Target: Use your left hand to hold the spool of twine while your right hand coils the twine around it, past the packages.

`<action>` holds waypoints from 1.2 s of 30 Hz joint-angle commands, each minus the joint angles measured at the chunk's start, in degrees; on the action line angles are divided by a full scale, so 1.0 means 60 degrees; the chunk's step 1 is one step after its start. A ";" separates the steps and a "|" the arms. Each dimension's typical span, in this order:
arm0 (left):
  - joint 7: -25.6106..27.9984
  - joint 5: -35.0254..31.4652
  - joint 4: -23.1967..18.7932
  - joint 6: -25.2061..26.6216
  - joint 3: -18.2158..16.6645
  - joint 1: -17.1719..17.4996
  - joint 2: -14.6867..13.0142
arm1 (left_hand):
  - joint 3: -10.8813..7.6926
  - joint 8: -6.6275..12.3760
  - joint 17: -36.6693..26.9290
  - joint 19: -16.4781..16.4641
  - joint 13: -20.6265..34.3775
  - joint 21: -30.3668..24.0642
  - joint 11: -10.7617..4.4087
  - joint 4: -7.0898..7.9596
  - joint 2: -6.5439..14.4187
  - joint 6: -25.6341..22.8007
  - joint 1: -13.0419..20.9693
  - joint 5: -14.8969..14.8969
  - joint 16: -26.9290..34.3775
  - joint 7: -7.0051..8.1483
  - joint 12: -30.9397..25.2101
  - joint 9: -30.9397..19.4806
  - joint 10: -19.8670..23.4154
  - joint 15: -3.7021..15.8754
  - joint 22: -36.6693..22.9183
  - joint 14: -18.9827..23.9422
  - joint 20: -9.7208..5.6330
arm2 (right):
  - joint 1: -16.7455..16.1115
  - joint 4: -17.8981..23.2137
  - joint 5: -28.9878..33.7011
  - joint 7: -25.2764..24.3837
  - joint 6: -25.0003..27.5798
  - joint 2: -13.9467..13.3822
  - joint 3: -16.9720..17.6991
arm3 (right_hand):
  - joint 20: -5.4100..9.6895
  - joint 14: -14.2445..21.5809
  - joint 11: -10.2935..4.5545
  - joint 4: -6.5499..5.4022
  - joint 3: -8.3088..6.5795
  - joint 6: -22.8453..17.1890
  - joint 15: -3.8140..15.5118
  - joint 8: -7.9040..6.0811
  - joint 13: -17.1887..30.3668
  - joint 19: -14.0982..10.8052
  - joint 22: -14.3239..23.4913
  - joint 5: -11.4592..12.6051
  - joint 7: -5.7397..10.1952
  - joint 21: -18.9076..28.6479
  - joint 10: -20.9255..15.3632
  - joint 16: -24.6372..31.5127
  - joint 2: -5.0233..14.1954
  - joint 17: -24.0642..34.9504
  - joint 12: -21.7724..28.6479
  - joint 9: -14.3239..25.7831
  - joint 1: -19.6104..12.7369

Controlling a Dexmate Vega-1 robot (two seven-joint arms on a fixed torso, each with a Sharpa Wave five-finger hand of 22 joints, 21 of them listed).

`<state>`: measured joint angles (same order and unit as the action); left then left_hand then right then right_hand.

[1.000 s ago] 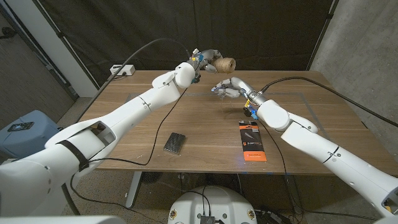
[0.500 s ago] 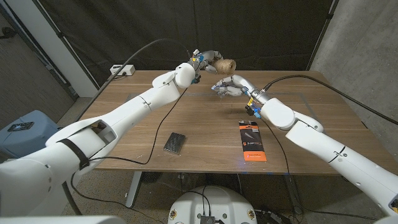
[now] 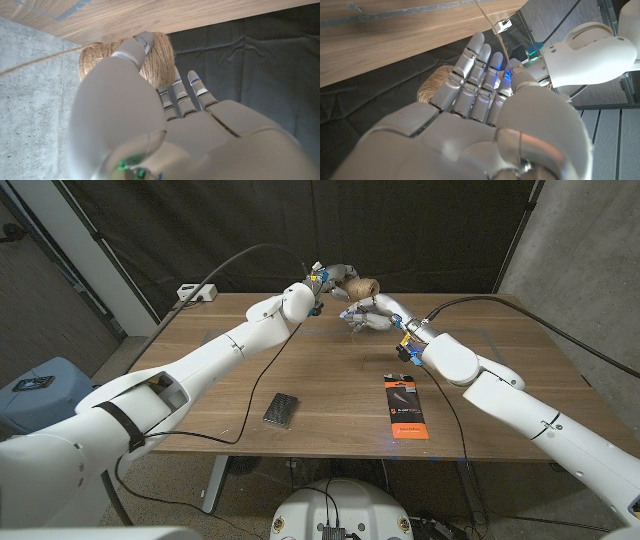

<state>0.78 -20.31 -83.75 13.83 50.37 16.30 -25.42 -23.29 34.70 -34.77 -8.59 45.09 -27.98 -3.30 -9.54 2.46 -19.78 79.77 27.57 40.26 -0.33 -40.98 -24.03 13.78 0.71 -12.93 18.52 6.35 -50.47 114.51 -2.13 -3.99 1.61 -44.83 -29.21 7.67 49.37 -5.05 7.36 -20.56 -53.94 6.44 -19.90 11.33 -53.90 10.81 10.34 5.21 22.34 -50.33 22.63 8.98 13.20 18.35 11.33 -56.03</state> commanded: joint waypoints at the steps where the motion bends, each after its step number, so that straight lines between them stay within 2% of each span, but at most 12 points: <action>1: 0.0021 -0.0107 -0.0023 0.0061 0.0094 0.0048 0.0042 | -0.0053 0.0029 -0.0033 0.0013 0.0314 -0.0047 0.0402 0.0050 0.0455 -0.0562 -0.0249 0.0061 0.0060 -0.0494 -0.0057 -0.0063 0.0651 0.0005 -0.0011 0.0040 -0.0061 | -0.0067 -0.0114 -0.0120 -0.0074 -0.0396 0.0122 0.0161 | 0.0505 0.0093 -0.0022 0.0011 -0.0032 -0.0098 0.1007 0.0028 0.0031 -0.0117 0.0013 -0.0020 0.0018 0.0062 -0.0090 -0.0059 0.0078 0.0037 -0.0013 0.0044 0.0008; 22: 0.0002 -0.0292 -0.0260 0.0071 0.0184 0.0224 0.0030 | -0.0042 0.0016 -0.0029 0.0011 0.0329 -0.0091 0.0374 0.0050 0.0454 -0.0579 -0.0252 0.0093 0.0066 -0.0483 -0.0034 -0.0082 0.0657 0.0020 -0.0009 0.0047 -0.0069 | -0.0355 0.0176 -0.0163 -0.0300 -0.0773 0.0066 0.0565 | 0.0526 0.0151 -0.0029 0.0049 -0.0063 -0.0123 0.1013 0.0084 0.0044 -0.0107 0.0019 -0.0017 0.0001 0.0105 -0.0129 -0.0085 0.0079 0.0091 -0.0101 0.0055 -0.0020; 36: 0.0022 -0.0386 -0.0218 -0.0073 0.0222 0.0258 0.0030 | -0.0044 0.0024 -0.0005 0.0016 0.0335 -0.0118 0.0366 0.0068 0.0462 -0.0629 -0.0279 0.0117 0.0044 -0.0485 -0.0014 -0.0096 0.0656 0.0025 -0.0007 0.0054 -0.0082 | -0.0127 0.0004 -0.0031 -0.0272 -0.1109 0.0229 0.0578 | 0.0533 0.0179 -0.0085 0.0064 -0.0081 -0.0121 0.1019 0.0125 0.0053 -0.0095 0.0022 -0.0017 -0.0012 0.0131 -0.0136 -0.0102 0.0084 0.0127 -0.0161 0.0063 -0.0033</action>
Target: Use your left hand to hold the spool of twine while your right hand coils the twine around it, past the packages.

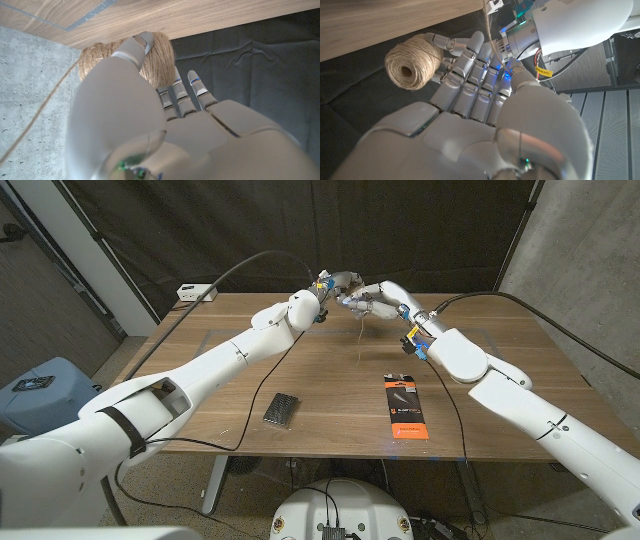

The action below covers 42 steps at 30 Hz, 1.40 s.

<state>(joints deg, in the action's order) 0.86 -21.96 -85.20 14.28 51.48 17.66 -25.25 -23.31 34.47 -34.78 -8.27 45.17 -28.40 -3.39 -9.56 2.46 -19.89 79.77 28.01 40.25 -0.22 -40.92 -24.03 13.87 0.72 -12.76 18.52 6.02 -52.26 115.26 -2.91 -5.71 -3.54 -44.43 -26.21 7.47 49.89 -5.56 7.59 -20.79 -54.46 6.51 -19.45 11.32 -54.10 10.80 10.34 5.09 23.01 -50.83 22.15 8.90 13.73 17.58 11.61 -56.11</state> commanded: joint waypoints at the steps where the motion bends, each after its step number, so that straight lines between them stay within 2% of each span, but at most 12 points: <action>1: -0.0002 -0.0121 0.0034 -0.0169 0.0049 0.0024 0.0004 | -0.0038 0.0065 -0.0004 -0.0043 0.0326 -0.0051 0.0387 0.0064 0.0453 -0.0617 -0.0276 0.0045 0.0049 -0.0515 -0.0023 -0.0097 0.0641 0.0026 -0.0035 0.0056 -0.0029 | 0.0190 -0.0145 0.0112 0.0013 -0.0269 0.0179 0.0075 | 0.0568 0.0099 0.0004 0.0035 -0.0048 -0.0046 0.1025 0.0049 0.0056 -0.0070 0.0026 -0.0015 0.0012 0.0027 -0.0060 -0.0020 0.0101 0.0045 -0.0035 0.0016 -0.0033; 22: -0.0104 -0.0177 0.0185 -0.0460 0.0131 0.0037 0.0091 | -0.0023 0.0045 -0.0022 -0.0004 0.0353 -0.0078 0.0381 0.0062 0.0470 -0.0619 -0.0277 0.0070 0.0064 -0.0478 -0.0002 -0.0112 0.0633 0.0018 -0.0030 0.0030 -0.0013 | 0.0329 -0.0245 -0.0014 -0.0012 -0.0509 0.0387 0.0208 | 0.0606 0.0092 0.0098 0.0117 -0.0096 -0.0113 0.1067 0.0103 0.0073 -0.0040 0.0033 -0.0016 -0.0028 0.0080 -0.0105 -0.0108 0.0094 0.0061 -0.0139 0.0034 -0.0143; 29: -0.0149 -0.0166 0.0238 -0.0437 0.0146 0.0022 0.0140 | -0.0019 0.0055 -0.0011 -0.0007 0.0356 -0.0091 0.0391 0.0058 0.0454 -0.0658 -0.0284 0.0080 0.0059 -0.0479 0.0001 -0.0116 0.0644 0.0027 -0.0028 0.0045 -0.0016 | 0.0305 -0.0188 -0.0105 0.0025 -0.0723 0.0368 0.0301 | 0.0611 0.0103 0.0094 0.0062 -0.0066 -0.0115 0.0987 0.0132 0.0080 -0.0047 0.0037 -0.0029 -0.0052 0.0108 -0.0178 -0.0131 0.0092 0.0070 -0.0150 0.0041 -0.0072; 30: -0.0135 -0.0220 0.0226 -0.0429 0.0175 0.0020 0.0133 | -0.0011 0.0046 -0.0028 -0.0002 0.0360 -0.0092 0.0399 0.0058 0.0462 -0.0641 -0.0280 0.0077 0.0071 -0.0478 -0.0001 -0.0116 0.0651 0.0020 -0.0028 0.0023 -0.0016 | 0.0320 -0.0209 -0.0168 0.0072 -0.0773 0.0370 0.0313 | 0.0617 0.0097 0.0233 0.0054 -0.0066 -0.0121 0.0995 0.0142 0.0083 -0.0048 0.0038 -0.0030 -0.0044 0.0118 -0.0223 -0.0144 0.0095 0.0077 -0.0146 0.0043 -0.0062; 32: -0.0156 -0.0221 0.0217 -0.0427 0.0182 0.0030 0.0135 | -0.0017 0.0047 -0.0020 -0.0001 0.0366 -0.0096 0.0384 0.0054 0.0459 -0.0650 -0.0276 0.0082 0.0066 -0.0479 0.0001 -0.0117 0.0645 0.0035 -0.0027 0.0032 -0.0019 | 0.0333 -0.0211 -0.0152 0.0067 -0.0828 0.0376 0.0326 | 0.0634 0.0112 0.0003 0.0034 -0.0054 -0.0126 0.0978 0.0168 0.0089 -0.0057 0.0038 -0.0033 0.0002 0.0144 -0.0258 -0.0149 0.0097 0.0106 -0.0172 0.0048 -0.0033; 42: -0.0235 -0.0334 0.0138 -0.0546 0.0301 0.0098 0.0111 | -0.0015 0.0049 -0.0026 -0.0005 0.0361 -0.0117 0.0396 0.0043 0.0459 -0.0678 -0.0258 0.0086 0.0076 -0.0444 0.0010 -0.0123 0.0669 0.0041 -0.0025 0.0034 -0.0033 | 0.0421 -0.0276 -0.0149 -0.0052 -0.1172 0.0572 0.0399 | 0.0634 0.0246 0.0060 -0.0016 -0.0033 -0.0140 0.0953 0.0211 0.0099 -0.0048 0.0036 -0.0036 0.0073 0.0181 -0.0310 -0.0102 0.0120 0.0180 -0.0218 0.0055 0.0031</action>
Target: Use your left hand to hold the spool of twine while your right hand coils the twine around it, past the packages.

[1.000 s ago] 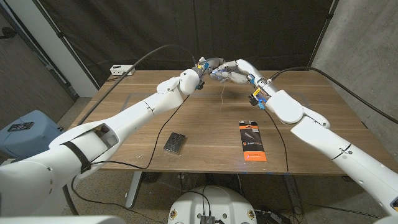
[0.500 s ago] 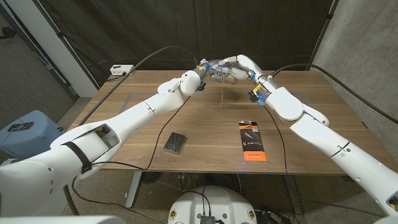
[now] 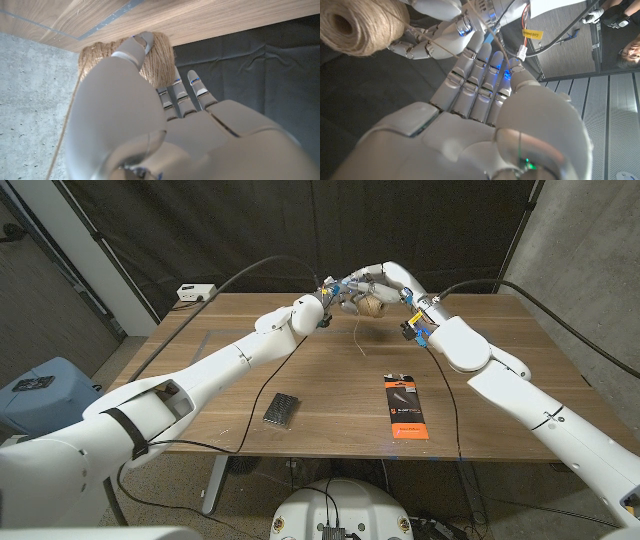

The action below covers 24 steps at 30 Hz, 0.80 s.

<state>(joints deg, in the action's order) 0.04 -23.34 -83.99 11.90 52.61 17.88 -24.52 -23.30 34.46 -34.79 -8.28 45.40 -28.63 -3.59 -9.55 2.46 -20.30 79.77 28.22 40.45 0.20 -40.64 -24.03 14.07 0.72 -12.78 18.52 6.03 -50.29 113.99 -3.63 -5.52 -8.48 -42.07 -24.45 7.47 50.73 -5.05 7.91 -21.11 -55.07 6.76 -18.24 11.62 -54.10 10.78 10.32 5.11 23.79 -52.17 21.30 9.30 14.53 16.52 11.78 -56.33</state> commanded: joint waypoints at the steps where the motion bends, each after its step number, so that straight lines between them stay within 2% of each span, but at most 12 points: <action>1: -0.0124 -0.0114 -0.0080 -0.0172 0.0126 0.0067 -0.0019 | -0.0019 0.0054 -0.0020 0.0001 0.0322 -0.0082 0.0415 0.0032 0.0451 -0.0619 -0.0247 0.0052 0.0041 -0.0527 -0.0031 -0.0125 0.0627 0.0031 -0.0022 0.0043 -0.0032 | 0.0100 -0.0076 0.0000 -0.0151 -0.0342 0.0228 0.0116 | 0.0634 0.0145 -0.0124 -0.0081 0.0029 -0.0025 0.0903 0.0025 0.0052 -0.0049 0.0038 -0.0034 0.0065 0.0060 -0.0090 0.0053 0.0054 0.0059 -0.0056 0.0029 0.0088; 2: -0.0139 -0.0130 -0.0101 -0.0192 0.0144 0.0082 -0.0022 | -0.0019 0.0055 -0.0020 0.0005 0.0325 -0.0082 0.0414 0.0040 0.0458 -0.0622 -0.0254 0.0053 0.0038 -0.0517 -0.0030 -0.0127 0.0625 0.0033 -0.0022 0.0039 -0.0032 | 0.0118 -0.0088 0.0019 -0.0170 -0.0336 0.0246 0.0121 | 0.0618 0.0165 -0.0157 -0.0087 0.0034 -0.0042 0.0898 0.0023 0.0053 -0.0070 0.0038 -0.0035 0.0051 0.0073 -0.0071 0.0061 0.0051 0.0068 -0.0072 0.0030 0.0098; 3: -0.0157 -0.0144 -0.0119 -0.0203 0.0159 0.0095 -0.0021 | -0.0018 0.0053 -0.0019 0.0008 0.0325 -0.0083 0.0403 0.0043 0.0458 -0.0620 -0.0258 0.0054 0.0037 -0.0522 -0.0028 -0.0128 0.0624 0.0041 -0.0021 0.0039 -0.0027 | 0.0132 -0.0107 0.0013 -0.0179 -0.0348 0.0265 0.0129 | 0.0606 0.0193 0.0059 -0.0085 0.0040 -0.0062 0.0907 0.0030 0.0057 -0.0070 0.0037 -0.0034 0.0039 0.0087 -0.0085 0.0072 0.0048 0.0091 -0.0086 0.0033 0.0103; 5: -0.0200 -0.0142 -0.0152 -0.0224 0.0168 0.0123 -0.0020 | -0.0024 0.0058 -0.0006 0.0006 0.0330 -0.0087 0.0395 0.0045 0.0456 -0.0641 -0.0262 0.0059 0.0026 -0.0507 -0.0028 -0.0125 0.0624 0.0039 -0.0021 0.0050 -0.0033 | 0.0142 -0.0114 0.0048 -0.0207 -0.0355 0.0273 0.0148 | 0.0562 0.0198 0.0176 -0.0108 0.0053 -0.0060 0.0863 0.0046 0.0060 -0.0093 0.0037 -0.0036 0.0012 0.0111 -0.0056 0.0067 0.0043 0.0110 -0.0119 0.0036 0.0142; 13: -0.0301 -0.0193 -0.0266 -0.0362 0.0189 0.0213 -0.0063 | -0.0018 0.0048 -0.0012 0.0009 0.0325 -0.0100 0.0401 0.0044 0.0455 -0.0645 -0.0259 0.0062 0.0034 -0.0507 -0.0012 -0.0121 0.0624 0.0049 -0.0018 0.0050 -0.0044 | 0.0145 -0.0176 -0.0018 -0.0236 -0.0366 0.0305 0.0231 | 0.0504 0.0224 0.0042 -0.0092 0.0055 -0.0049 0.0875 0.0076 0.0067 -0.0120 0.0035 -0.0032 -0.0014 0.0146 -0.0053 0.0090 0.0040 0.0163 -0.0156 0.0040 0.0132; 24: -0.0398 -0.0283 -0.0454 -0.0639 0.0170 0.0338 -0.0161 | -0.0013 0.0049 0.0005 0.0003 0.0337 -0.0122 0.0369 0.0069 0.0457 -0.0673 -0.0298 0.0075 0.0019 -0.0473 0.0000 -0.0122 0.0621 0.0070 -0.0013 0.0068 -0.0048 | 0.0337 -0.0402 0.0049 -0.0262 -0.0364 0.0300 0.0318 | 0.0472 0.0260 0.0030 -0.0079 0.0053 -0.0061 0.0888 0.0107 0.0079 -0.0120 0.0033 -0.0025 -0.0017 0.0182 -0.0087 0.0123 0.0052 0.0242 -0.0190 0.0047 0.0121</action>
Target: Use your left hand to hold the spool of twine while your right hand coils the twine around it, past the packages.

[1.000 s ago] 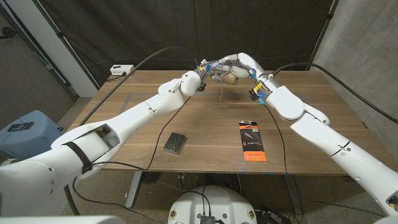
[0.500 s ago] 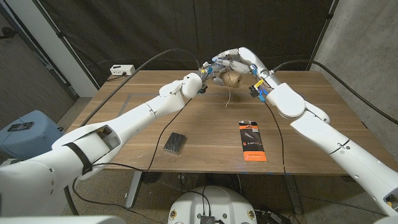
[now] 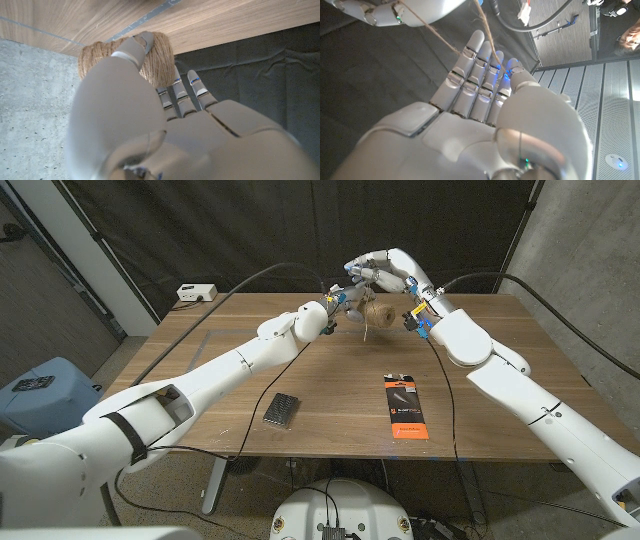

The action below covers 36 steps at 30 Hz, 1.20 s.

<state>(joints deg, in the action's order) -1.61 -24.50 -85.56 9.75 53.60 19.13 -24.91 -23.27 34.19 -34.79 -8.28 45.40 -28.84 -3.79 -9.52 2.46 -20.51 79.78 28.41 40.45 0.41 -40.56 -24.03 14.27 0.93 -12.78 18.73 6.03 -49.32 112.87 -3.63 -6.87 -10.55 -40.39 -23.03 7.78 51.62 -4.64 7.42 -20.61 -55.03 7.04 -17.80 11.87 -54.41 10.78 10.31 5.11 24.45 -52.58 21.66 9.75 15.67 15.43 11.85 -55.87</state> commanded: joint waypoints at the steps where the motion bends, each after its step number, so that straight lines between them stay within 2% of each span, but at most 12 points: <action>1: -0.0159 -0.0087 -0.0208 -0.0301 0.0004 0.0137 -0.0104 | -0.0017 0.0086 0.0005 0.0003 0.0339 -0.0089 0.0400 0.0064 0.0454 -0.0616 -0.0299 0.0044 0.0019 -0.0501 -0.0015 -0.0123 0.0591 0.0049 -0.0011 0.0029 -0.0048 | 0.0203 -0.0243 0.0077 -0.0060 -0.0008 0.0033 0.0078 | 0.0428 0.0107 -0.0037 0.0003 -0.0033 -0.0061 0.0838 0.0040 0.0038 -0.0064 0.0034 -0.0022 -0.0027 0.0074 -0.0026 0.0059 -0.0019 0.0055 -0.0010 0.0036 0.0043; 5: -0.0216 -0.0112 -0.0223 -0.0439 0.0006 0.0163 -0.0123 | -0.0015 0.0089 0.0007 0.0002 0.0342 -0.0094 0.0393 0.0062 0.0450 -0.0629 -0.0302 0.0044 0.0015 -0.0499 -0.0012 -0.0124 0.0592 0.0053 -0.0009 0.0026 -0.0064 | 0.0324 -0.0354 0.0127 -0.0055 -0.0006 0.0044 0.0070 | 0.0440 0.0090 0.0013 0.0033 -0.0052 -0.0062 0.0870 0.0055 0.0044 -0.0054 0.0033 -0.0017 -0.0016 0.0085 -0.0069 0.0047 -0.0018 0.0074 -0.0011 0.0039 0.0005; 6: -0.0224 -0.0086 -0.0212 -0.0496 -0.0007 0.0177 -0.0120 | -0.0016 0.0089 0.0008 -0.0001 0.0344 -0.0097 0.0399 0.0059 0.0449 -0.0632 -0.0299 0.0045 0.0016 -0.0496 -0.0011 -0.0124 0.0590 0.0057 -0.0009 0.0030 -0.0064 | 0.0357 -0.0384 0.0140 -0.0047 -0.0019 0.0043 0.0067 | 0.0456 0.0077 -0.0270 0.0049 -0.0069 -0.0076 0.0858 0.0072 0.0052 -0.0047 0.0032 -0.0015 -0.0026 0.0106 -0.0066 0.0029 -0.0020 0.0097 -0.0044 0.0044 -0.0015; 7: -0.0235 -0.0076 -0.0209 -0.0543 -0.0013 0.0189 -0.0121 | -0.0013 0.0089 0.0002 0.0000 0.0347 -0.0098 0.0392 0.0062 0.0454 -0.0633 -0.0300 0.0044 0.0019 -0.0502 -0.0010 -0.0125 0.0586 0.0048 -0.0008 0.0020 -0.0065 | 0.0392 -0.0414 0.0154 -0.0041 -0.0024 0.0045 0.0063 | 0.0472 0.0072 -0.0273 0.0053 -0.0076 -0.0079 0.0869 0.0076 0.0054 -0.0034 0.0032 -0.0014 0.0012 0.0105 -0.0074 0.0022 -0.0016 0.0100 -0.0046 0.0045 -0.0022; 10: -0.0257 -0.0101 -0.0218 -0.0689 -0.0005 0.0218 -0.0139 | -0.0008 0.0085 0.0000 -0.0003 0.0343 -0.0104 0.0389 0.0070 0.0456 -0.0625 -0.0312 0.0042 0.0024 -0.0469 -0.0001 -0.0126 0.0580 0.0067 -0.0007 0.0029 -0.0067 | 0.0494 -0.0492 0.0159 -0.0008 -0.0009 0.0047 0.0059 | 0.0496 0.0052 -0.0136 0.0065 -0.0096 -0.0081 0.0896 0.0089 0.0059 0.0005 0.0031 -0.0011 0.0031 0.0104 -0.0095 -0.0005 -0.0011 0.0105 -0.0055 0.0048 -0.0042; 14: -0.0309 -0.0110 -0.0235 -0.0786 -0.0027 0.0261 -0.0148 | -0.0005 0.0089 -0.0013 -0.0001 0.0347 -0.0108 0.0385 0.0065 0.0463 -0.0635 -0.0304 0.0040 0.0039 -0.0476 0.0000 -0.0130 0.0585 0.0076 -0.0005 0.0032 -0.0074 | 0.0599 -0.0583 0.0247 -0.0044 -0.0002 0.0042 0.0070 | 0.0513 0.0056 -0.0232 0.0079 -0.0114 -0.0091 0.0917 0.0097 0.0063 0.0020 0.0031 -0.0009 0.0015 0.0111 -0.0086 -0.0018 -0.0006 0.0112 -0.0075 0.0052 -0.0065; 16: -0.0339 -0.0126 -0.0242 -0.0801 -0.0034 0.0275 -0.0152 | -0.0006 0.0090 -0.0007 -0.0002 0.0345 -0.0113 0.0387 0.0066 0.0462 -0.0643 -0.0308 0.0043 0.0033 -0.0477 0.0001 -0.0129 0.0596 0.0081 -0.0004 0.0033 -0.0076 | 0.0649 -0.0644 0.0266 -0.0032 -0.0030 0.0026 0.0078 | 0.0505 0.0068 0.0025 0.0083 -0.0114 -0.0100 0.0908 0.0112 0.0068 0.0022 0.0031 -0.0014 0.0011 0.0129 -0.0112 -0.0029 -0.0023 0.0125 -0.0084 0.0057 -0.0065; 26: -0.0467 -0.0162 -0.0264 -0.0890 -0.0069 0.0326 -0.0160 | -0.0004 0.0092 -0.0001 -0.0001 0.0359 -0.0128 0.0375 0.0063 0.0455 -0.0661 -0.0314 0.0048 0.0026 -0.0458 0.0008 -0.0129 0.0599 0.0091 0.0000 0.0039 -0.0092 | 0.0806 -0.0902 0.0320 -0.0094 -0.0048 0.0001 0.0144 | 0.0513 0.0058 -0.0053 0.0075 -0.0121 -0.0117 0.0895 0.0139 0.0078 0.0039 0.0032 -0.0019 -0.0011 0.0159 -0.0075 -0.0080 -0.0025 0.0120 -0.0137 0.0066 -0.0058; 36: -0.0509 -0.0148 -0.0573 -0.1028 -0.0208 0.0487 -0.0304 | 0.0002 0.0104 -0.0011 0.0000 0.0366 -0.0141 0.0368 0.0067 0.0466 -0.0699 -0.0319 0.0047 0.0037 -0.0431 0.0013 -0.0130 0.0611 0.0089 0.0005 0.0043 -0.0089 | 0.0967 -0.1137 0.0487 -0.0184 -0.0057 -0.0073 0.0206 | 0.0518 0.0028 -0.0108 0.0085 -0.0131 -0.0113 0.0900 0.0164 0.0084 0.0079 0.0032 -0.0019 0.0019 0.0168 -0.0074 -0.0132 -0.0031 0.0104 -0.0163 0.0071 -0.0072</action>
<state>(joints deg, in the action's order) -4.12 -25.37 -87.65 4.79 53.11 21.24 -26.12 -23.15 34.36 -34.80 -7.97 45.41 -29.29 -4.20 -9.40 2.46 -20.91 79.78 28.33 40.44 0.80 -40.21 -24.03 14.68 0.93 -12.79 18.73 5.72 -44.93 108.08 -1.51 -7.46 -10.81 -40.34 -22.28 7.80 51.61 -5.04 7.83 -21.02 -55.15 7.03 -16.80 12.16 -53.95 10.78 10.31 5.23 25.25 -52.76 21.23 9.73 16.10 14.58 12.14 -55.88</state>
